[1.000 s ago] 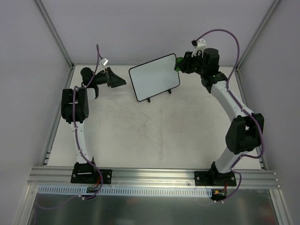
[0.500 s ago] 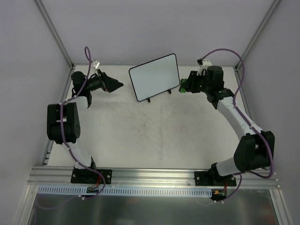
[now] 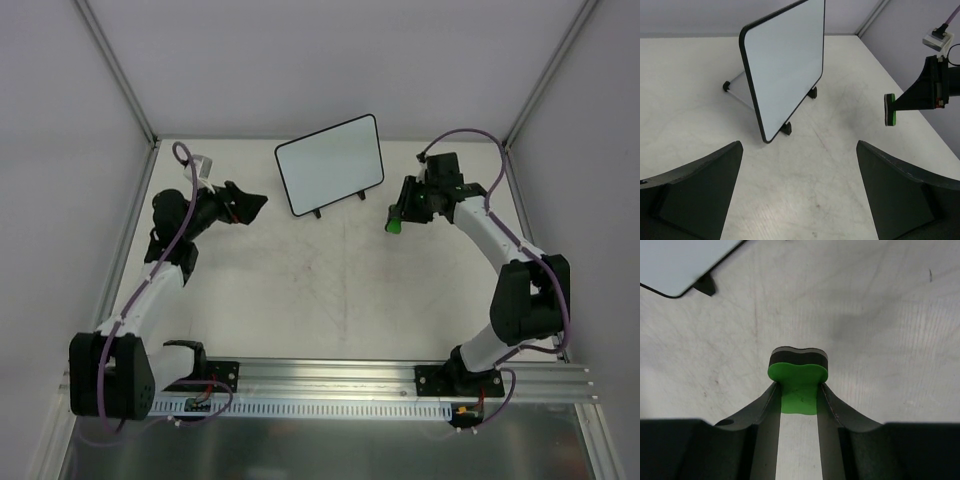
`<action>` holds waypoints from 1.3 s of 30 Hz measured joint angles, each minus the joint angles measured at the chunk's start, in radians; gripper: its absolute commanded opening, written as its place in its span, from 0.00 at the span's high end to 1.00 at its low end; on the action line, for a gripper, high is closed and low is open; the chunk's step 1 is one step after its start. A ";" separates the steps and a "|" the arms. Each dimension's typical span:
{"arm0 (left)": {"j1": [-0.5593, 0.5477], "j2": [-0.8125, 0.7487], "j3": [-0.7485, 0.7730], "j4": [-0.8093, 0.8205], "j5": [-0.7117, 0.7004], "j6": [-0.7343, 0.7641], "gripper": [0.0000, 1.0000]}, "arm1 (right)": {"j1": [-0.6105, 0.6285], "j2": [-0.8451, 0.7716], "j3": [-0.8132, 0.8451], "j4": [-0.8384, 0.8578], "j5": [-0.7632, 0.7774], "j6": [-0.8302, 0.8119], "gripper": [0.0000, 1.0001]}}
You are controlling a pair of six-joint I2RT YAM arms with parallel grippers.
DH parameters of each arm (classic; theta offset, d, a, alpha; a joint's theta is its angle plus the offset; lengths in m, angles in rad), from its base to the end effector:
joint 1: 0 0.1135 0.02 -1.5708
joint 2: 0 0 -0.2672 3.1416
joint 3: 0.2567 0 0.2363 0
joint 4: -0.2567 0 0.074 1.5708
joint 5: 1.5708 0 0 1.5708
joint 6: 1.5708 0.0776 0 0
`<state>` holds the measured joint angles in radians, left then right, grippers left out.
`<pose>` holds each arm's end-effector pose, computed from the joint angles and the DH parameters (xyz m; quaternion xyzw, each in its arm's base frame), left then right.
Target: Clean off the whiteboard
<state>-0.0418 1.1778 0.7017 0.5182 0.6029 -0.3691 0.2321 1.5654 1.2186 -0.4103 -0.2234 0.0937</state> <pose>0.2840 -0.0559 0.3147 0.1038 0.6869 -0.3418 0.6329 0.3490 0.1002 0.2566 -0.1071 0.9074 0.1648 0.3714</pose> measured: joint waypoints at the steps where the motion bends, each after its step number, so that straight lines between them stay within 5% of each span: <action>1: -0.008 -0.037 -0.031 -0.010 -0.026 -0.002 0.01 | 0.000 0.014 0.001 -0.012 0.003 0.000 0.97; 10: -0.051 -0.422 -0.266 -0.120 -0.164 -0.014 0.01 | 0.005 0.115 0.007 -0.074 0.040 -0.006 0.98; 22: -0.051 -0.497 -0.266 -0.219 -0.158 -0.032 0.01 | 0.043 0.320 0.079 -0.127 0.136 -0.027 0.95; 30: -0.051 -0.513 -0.266 -0.249 -0.158 -0.031 0.01 | 0.049 0.321 0.089 -0.139 0.177 -0.034 0.50; 35: -0.051 -0.514 -0.266 -0.264 -0.158 -0.031 0.01 | 0.062 0.270 0.089 -0.154 0.217 -0.041 0.34; 39: -0.051 -0.525 -0.266 -0.277 -0.156 -0.032 0.01 | 0.068 0.182 0.078 -0.154 0.231 -0.042 0.33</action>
<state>-0.0925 0.6533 0.4358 0.2417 0.4473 -0.4007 0.3000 1.7470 1.2968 -0.5648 0.0074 0.0517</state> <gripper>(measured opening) 0.990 0.667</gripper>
